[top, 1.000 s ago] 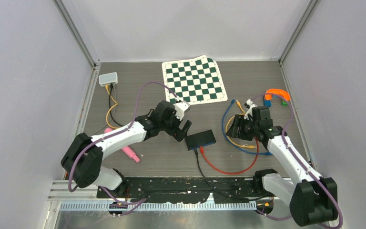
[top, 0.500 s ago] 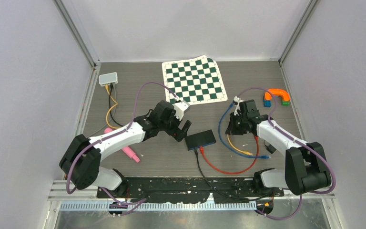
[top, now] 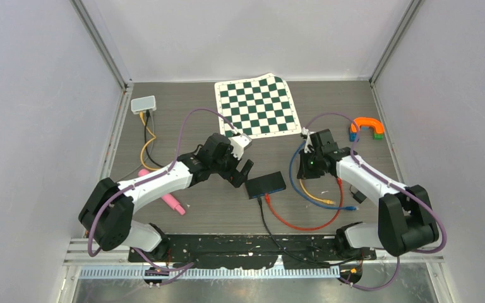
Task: Pull the plug from the switch port
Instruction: Pull the connector from the switch port.
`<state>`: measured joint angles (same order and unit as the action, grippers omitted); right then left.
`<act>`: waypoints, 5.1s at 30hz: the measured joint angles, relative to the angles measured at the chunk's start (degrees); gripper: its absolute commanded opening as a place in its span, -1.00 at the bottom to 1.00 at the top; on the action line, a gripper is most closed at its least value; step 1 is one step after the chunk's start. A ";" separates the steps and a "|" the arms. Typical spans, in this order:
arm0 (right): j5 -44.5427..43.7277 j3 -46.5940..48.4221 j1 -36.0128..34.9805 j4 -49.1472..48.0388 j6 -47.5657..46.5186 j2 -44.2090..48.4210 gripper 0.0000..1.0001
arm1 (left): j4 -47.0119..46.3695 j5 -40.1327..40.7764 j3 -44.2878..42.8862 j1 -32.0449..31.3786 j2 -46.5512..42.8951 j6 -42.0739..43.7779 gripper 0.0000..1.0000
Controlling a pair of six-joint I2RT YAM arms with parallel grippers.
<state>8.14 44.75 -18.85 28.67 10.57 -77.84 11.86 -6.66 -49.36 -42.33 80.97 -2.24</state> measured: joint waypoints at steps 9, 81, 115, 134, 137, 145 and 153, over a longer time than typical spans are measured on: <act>-7.34 1.38 -1.29 5.03 1.31 5.86 0.07 | -0.02 -0.07 0.52 0.00 0.00 1.07 0.99; 22.32 -28.63 -9.07 -61.07 45.00 -8.07 -0.36 | 9.07 -6.54 -11.87 -7.04 20.98 16.09 0.46; 17.99 -30.03 -9.55 -59.87 44.98 -5.01 -0.33 | 6.82 -6.58 -10.47 -7.06 20.28 14.40 0.35; 17.00 -28.48 -9.55 -54.64 42.45 -2.89 -0.52 | 5.70 -6.73 -9.66 -7.17 19.91 14.21 0.33; 16.81 -28.37 -9.55 -53.72 42.03 -2.54 -0.34 | 5.18 -6.62 -9.25 -7.21 19.69 14.19 0.33; 15.80 -28.35 -9.60 -52.19 41.77 -0.76 -0.15 | 3.91 -6.64 -8.28 -7.21 19.26 13.86 0.32; 15.78 -28.35 -9.84 -53.53 42.80 -2.01 -0.39 | 3.28 -6.58 -7.93 -7.21 19.15 13.38 0.31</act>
<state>23.92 16.40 -28.69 -24.86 53.36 -79.85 15.14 -13.23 -57.30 -49.54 100.12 11.14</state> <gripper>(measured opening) 0.365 0.692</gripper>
